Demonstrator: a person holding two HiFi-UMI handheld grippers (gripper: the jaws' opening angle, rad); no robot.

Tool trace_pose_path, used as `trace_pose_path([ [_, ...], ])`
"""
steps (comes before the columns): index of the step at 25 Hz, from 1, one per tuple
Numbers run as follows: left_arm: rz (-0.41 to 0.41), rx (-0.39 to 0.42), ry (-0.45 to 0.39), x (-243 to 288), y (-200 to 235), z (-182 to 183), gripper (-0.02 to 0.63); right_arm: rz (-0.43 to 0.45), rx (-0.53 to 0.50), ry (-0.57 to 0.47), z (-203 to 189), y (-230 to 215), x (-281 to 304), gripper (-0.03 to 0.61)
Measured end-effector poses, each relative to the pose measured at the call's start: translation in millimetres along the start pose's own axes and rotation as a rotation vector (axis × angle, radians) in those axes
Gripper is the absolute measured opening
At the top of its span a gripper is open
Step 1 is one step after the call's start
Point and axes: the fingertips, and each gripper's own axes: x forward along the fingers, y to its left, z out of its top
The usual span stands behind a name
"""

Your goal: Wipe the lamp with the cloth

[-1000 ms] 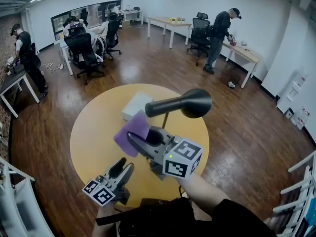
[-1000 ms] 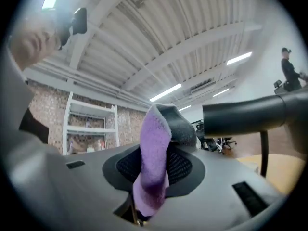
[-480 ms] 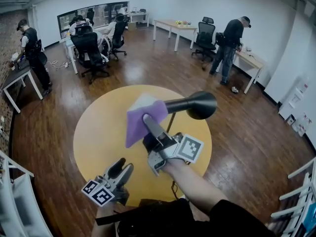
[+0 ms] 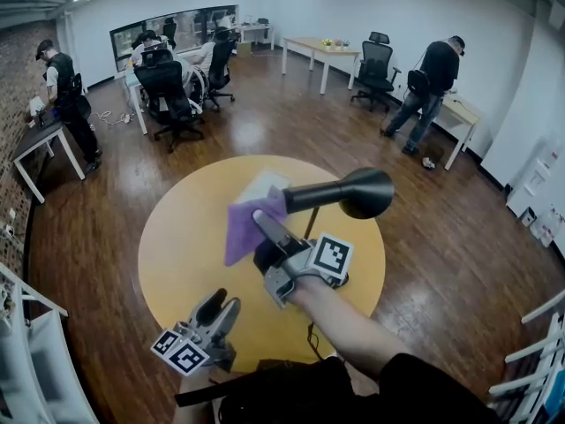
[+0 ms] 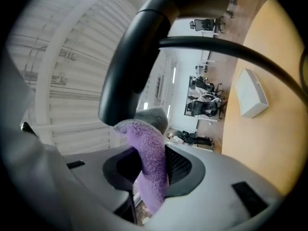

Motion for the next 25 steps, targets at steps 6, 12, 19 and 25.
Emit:
trace_pose_path([
  [6, 0.006, 0.006, 0.012, -1.5, 0.9, 2.3, 0.207, 0.041, 0.011, 0.076, -17.4, 16.6, 1.9, 0.112],
  [12, -0.012, 0.016, 0.022, 0.1, 0.7, 4.0, 0.209, 0.256, -0.014, -0.021, -0.4, 79.2, 3.7, 0.112],
  [19, -0.049, 0.024, 0.016, 5.9, -12.5, 12.0, 0.208, 0.232, 0.086, -0.109, 11.9, 51.5, -2.0, 0.112],
  [25, -0.049, 0.016, 0.002, 1.2, -13.0, 11.2, 0.207, 0.155, 0.096, -0.032, -0.4, 24.3, -3.2, 0.11],
])
